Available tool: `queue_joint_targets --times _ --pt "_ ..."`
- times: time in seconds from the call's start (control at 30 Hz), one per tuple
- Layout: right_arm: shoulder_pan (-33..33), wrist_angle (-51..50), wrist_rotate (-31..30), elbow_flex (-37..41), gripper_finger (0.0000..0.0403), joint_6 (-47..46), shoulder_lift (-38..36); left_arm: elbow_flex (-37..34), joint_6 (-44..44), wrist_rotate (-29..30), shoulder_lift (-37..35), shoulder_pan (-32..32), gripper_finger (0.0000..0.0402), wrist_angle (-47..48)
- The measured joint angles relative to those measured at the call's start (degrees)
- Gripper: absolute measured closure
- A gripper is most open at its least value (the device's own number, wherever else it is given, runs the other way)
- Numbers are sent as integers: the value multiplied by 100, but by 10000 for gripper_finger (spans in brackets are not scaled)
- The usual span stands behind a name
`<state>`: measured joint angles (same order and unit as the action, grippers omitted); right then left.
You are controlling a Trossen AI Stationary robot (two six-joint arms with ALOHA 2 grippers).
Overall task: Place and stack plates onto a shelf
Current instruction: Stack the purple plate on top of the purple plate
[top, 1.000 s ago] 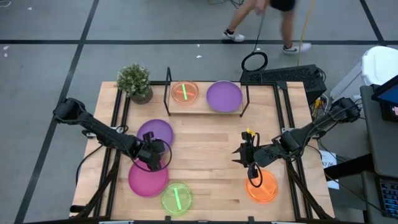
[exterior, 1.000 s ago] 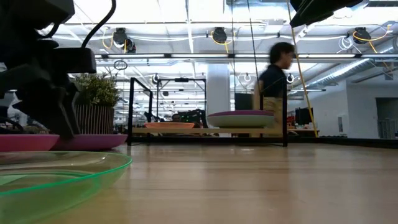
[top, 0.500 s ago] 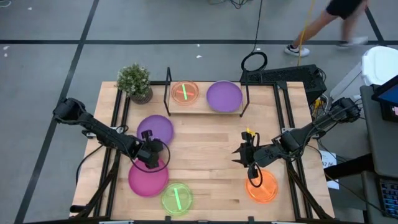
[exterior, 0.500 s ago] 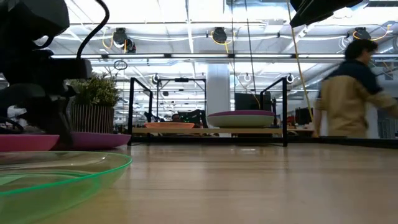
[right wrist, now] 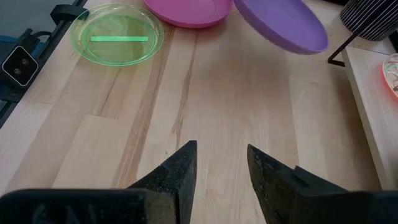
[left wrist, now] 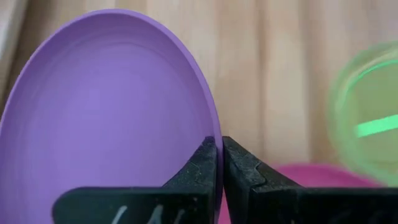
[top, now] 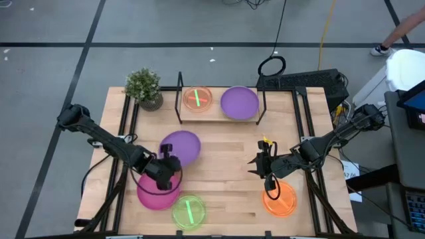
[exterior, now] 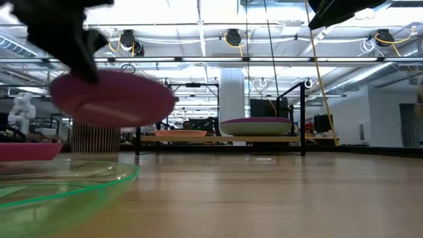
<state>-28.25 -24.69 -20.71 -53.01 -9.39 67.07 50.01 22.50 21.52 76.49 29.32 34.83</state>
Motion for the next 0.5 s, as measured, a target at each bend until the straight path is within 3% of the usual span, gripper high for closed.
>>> queue_joint_targets --times 0.2,0.5 --pt "0 -34 0 -1 280 -1 0 657 -838 74 0 -105 391 59" --pt "-144 -156 2 0 280 -530 0 832 -894 105 0 -203 391 277"
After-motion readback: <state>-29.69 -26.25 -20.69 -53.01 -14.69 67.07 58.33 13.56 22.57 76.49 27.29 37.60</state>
